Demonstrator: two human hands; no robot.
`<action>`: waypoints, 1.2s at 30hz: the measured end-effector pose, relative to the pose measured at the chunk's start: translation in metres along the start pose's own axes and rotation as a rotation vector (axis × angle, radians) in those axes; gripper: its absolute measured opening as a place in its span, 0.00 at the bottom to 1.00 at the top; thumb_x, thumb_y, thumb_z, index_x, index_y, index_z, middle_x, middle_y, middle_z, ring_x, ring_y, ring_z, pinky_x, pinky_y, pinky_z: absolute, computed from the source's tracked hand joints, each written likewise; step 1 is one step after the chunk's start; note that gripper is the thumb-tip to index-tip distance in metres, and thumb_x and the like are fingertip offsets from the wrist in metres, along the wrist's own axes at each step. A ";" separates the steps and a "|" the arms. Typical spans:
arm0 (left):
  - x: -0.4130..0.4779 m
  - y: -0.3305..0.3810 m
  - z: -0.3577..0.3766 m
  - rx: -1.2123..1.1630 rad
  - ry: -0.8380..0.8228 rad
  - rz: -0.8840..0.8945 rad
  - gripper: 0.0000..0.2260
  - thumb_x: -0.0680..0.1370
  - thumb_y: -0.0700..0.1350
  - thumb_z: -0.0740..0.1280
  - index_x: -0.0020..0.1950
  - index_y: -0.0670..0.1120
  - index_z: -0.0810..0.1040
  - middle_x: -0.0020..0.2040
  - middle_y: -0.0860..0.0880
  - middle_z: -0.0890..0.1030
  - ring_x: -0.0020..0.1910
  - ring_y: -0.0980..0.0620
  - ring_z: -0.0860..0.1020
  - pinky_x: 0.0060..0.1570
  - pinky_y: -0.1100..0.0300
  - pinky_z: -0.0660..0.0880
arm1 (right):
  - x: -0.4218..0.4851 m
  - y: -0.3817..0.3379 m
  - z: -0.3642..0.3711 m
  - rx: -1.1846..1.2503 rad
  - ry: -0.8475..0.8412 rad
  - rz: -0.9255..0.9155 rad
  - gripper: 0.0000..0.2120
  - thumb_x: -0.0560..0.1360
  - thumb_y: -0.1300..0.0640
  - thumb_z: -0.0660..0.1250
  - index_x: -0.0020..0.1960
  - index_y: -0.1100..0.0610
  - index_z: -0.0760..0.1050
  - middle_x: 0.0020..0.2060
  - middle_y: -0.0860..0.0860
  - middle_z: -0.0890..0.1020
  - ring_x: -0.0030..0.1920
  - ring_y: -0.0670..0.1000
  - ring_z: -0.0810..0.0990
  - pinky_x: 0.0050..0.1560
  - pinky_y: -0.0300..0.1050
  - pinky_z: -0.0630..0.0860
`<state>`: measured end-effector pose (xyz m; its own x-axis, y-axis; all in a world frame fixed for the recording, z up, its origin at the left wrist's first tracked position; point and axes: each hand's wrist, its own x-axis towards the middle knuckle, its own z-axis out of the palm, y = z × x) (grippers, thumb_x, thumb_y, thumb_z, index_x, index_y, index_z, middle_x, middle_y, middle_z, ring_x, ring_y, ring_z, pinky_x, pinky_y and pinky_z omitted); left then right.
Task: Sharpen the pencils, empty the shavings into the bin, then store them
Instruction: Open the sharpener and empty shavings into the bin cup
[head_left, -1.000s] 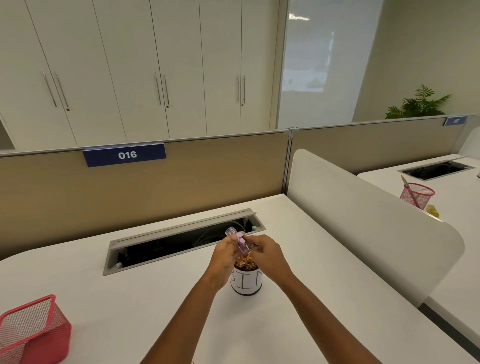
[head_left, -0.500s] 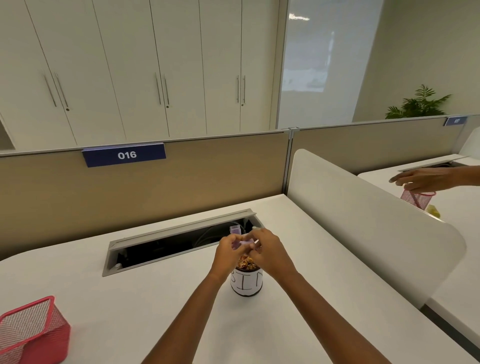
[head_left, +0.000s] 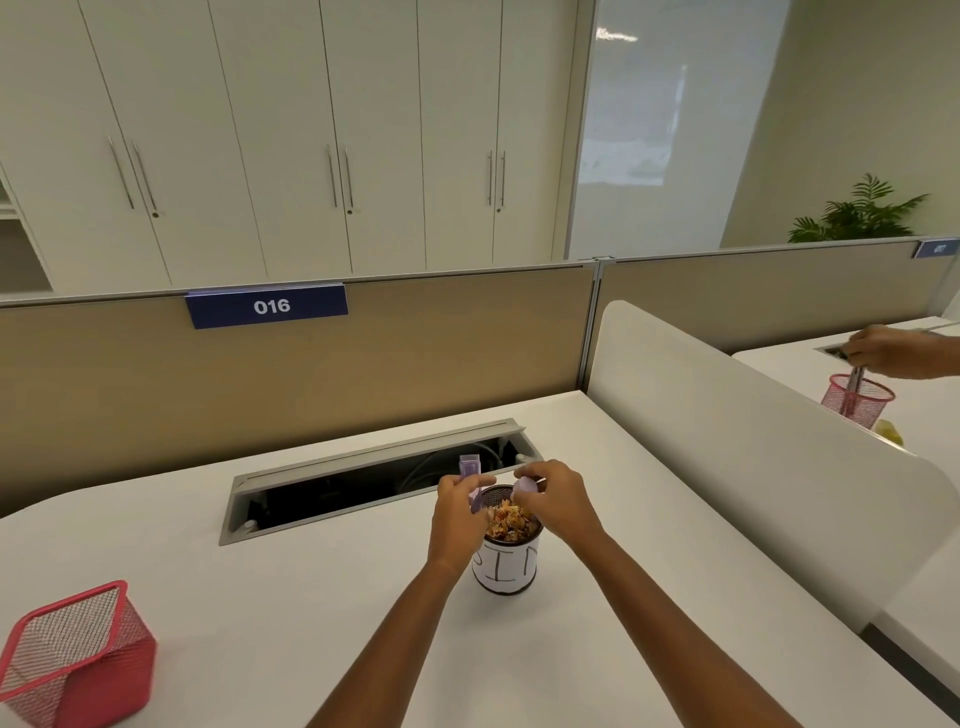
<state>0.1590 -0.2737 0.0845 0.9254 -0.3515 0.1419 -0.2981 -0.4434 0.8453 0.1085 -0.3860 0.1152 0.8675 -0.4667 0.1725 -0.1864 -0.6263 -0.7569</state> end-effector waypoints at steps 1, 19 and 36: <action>0.000 -0.001 0.001 0.005 0.002 0.006 0.19 0.75 0.33 0.65 0.65 0.44 0.74 0.67 0.41 0.67 0.64 0.45 0.71 0.54 0.66 0.70 | 0.000 0.000 0.000 0.007 -0.007 0.001 0.15 0.74 0.62 0.66 0.60 0.63 0.76 0.58 0.60 0.80 0.58 0.56 0.78 0.56 0.43 0.74; -0.006 -0.001 0.002 0.149 0.004 -0.028 0.19 0.76 0.37 0.66 0.66 0.43 0.72 0.68 0.43 0.67 0.66 0.46 0.71 0.60 0.60 0.71 | 0.001 0.003 -0.010 -0.180 -0.079 0.095 0.15 0.75 0.63 0.65 0.61 0.64 0.76 0.59 0.60 0.80 0.59 0.57 0.79 0.61 0.45 0.74; -0.015 -0.009 -0.009 0.054 0.185 0.118 0.08 0.77 0.32 0.60 0.49 0.38 0.79 0.64 0.41 0.73 0.65 0.45 0.71 0.55 0.68 0.67 | -0.008 0.010 -0.030 1.349 -0.376 0.488 0.16 0.77 0.62 0.51 0.52 0.62 0.78 0.40 0.58 0.81 0.29 0.47 0.77 0.25 0.34 0.75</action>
<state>0.1504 -0.2573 0.0789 0.9091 -0.2482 0.3346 -0.4143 -0.4536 0.7891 0.0856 -0.4071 0.1249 0.9516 -0.1381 -0.2746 -0.1113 0.6780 -0.7266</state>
